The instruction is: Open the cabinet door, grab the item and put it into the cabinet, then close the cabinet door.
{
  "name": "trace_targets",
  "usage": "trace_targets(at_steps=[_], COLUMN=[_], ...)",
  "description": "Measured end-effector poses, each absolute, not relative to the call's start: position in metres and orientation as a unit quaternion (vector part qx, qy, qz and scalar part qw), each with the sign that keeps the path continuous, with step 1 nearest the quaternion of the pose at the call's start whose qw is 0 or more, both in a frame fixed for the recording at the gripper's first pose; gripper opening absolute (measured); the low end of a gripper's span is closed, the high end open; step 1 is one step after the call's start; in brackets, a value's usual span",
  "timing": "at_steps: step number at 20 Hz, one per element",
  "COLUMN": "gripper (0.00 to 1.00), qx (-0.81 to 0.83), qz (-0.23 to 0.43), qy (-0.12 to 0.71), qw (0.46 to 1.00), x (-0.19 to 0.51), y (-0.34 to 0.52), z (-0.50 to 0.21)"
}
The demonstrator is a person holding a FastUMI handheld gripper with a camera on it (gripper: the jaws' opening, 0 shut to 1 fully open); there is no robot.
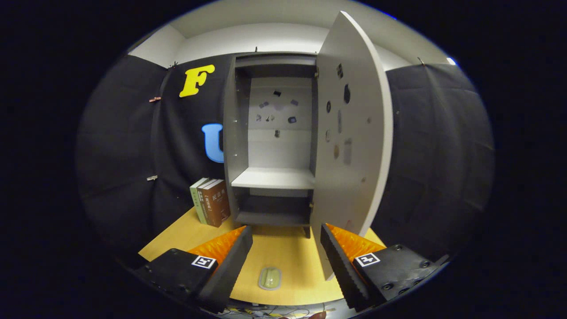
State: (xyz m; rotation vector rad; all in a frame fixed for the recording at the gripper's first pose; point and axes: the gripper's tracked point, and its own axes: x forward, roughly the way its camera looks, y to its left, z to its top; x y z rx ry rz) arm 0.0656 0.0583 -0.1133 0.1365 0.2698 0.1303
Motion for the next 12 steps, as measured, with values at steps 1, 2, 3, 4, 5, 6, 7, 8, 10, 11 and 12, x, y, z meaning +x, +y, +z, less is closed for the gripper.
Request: trace_targets(at_steps=[1,2,3,4,5,6,7,8,10,11,12], gripper=[0.97,0.98,0.98,0.98,0.98,0.98,0.98,0.98,0.98,0.98,0.98], qx=[0.066,0.061,0.057,0.057,0.060,0.064,0.069,0.074,0.074,0.073,0.075], qz=[0.072,0.078,0.084,0.091,0.095,0.098,0.098,0.099,0.097,0.094,0.092], qy=[0.153,0.170,0.189,0.210,0.230,0.254,0.277,0.300,0.334,0.349,0.363], qw=[0.983,0.980,0.977,0.972,0.967,0.960,0.953,0.946,0.935,0.930,0.924], x=[0.069,0.071,0.073,0.075,0.076,0.076,0.077,0.078,0.083,0.086,0.087], y=[0.074,0.086,0.097,0.108,0.119,0.128,0.137,0.145,0.159,0.163,0.165], z=[-0.134,-0.155,-0.176,-0.197,-0.220,-0.243,-0.266,-0.288,-0.329,-0.348,-0.364])
